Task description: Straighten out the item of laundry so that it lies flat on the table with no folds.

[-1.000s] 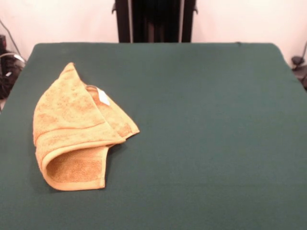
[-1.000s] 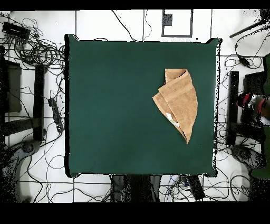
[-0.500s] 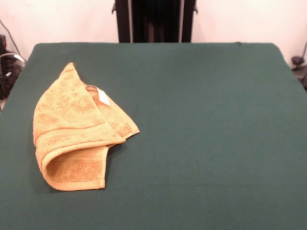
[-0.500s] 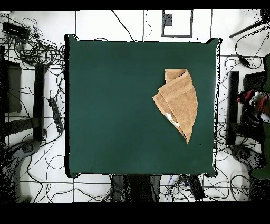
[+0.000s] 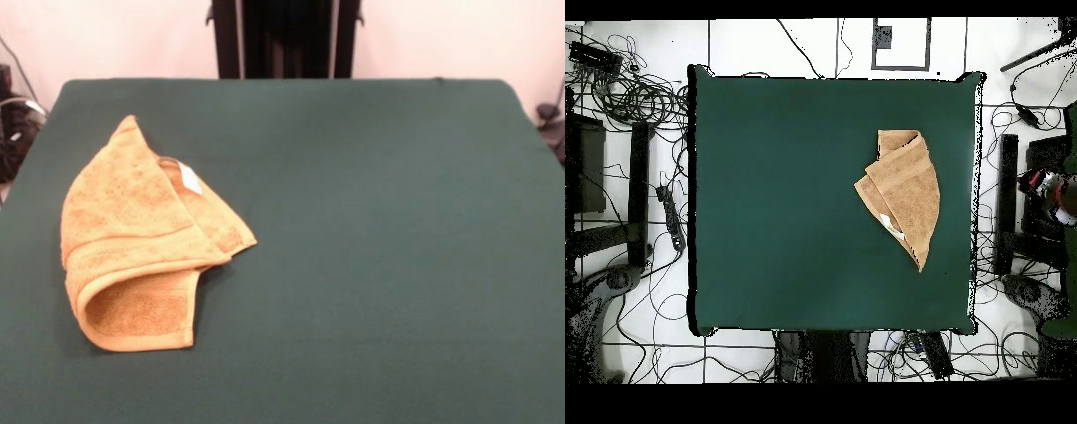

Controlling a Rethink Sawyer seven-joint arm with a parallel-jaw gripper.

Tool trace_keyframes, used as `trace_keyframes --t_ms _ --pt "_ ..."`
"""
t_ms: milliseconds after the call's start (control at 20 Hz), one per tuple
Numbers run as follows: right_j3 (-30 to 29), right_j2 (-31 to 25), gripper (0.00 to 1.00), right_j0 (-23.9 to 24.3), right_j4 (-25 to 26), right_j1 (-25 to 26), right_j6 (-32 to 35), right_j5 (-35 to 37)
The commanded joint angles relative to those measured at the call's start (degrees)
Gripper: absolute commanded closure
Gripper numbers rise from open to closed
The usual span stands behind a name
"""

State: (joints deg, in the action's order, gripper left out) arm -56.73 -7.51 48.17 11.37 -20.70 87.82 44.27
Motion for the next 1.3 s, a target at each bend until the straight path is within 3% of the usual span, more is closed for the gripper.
trace_keyframes --t_ms 50,450,700,900,1100,1300 --pt "0.7 -2.9 0.00 -3.4 0.3 9.5 6.7 -5.2" --pt "4.2 -4.4 0.00 -2.9 -0.5 14.9 5.2 -10.1" --pt "9.7 -3.7 0.00 -4.3 -1.5 18.0 5.1 -5.6" --pt "12.6 -1.5 0.00 -6.7 -2.0 19.4 9.9 -5.0" --pt "8.6 1.0 0.00 -9.4 -3.5 16.2 16.6 -6.5" --pt "-0.5 2.4 0.00 -11.5 -4.8 9.9 22.1 -13.6"
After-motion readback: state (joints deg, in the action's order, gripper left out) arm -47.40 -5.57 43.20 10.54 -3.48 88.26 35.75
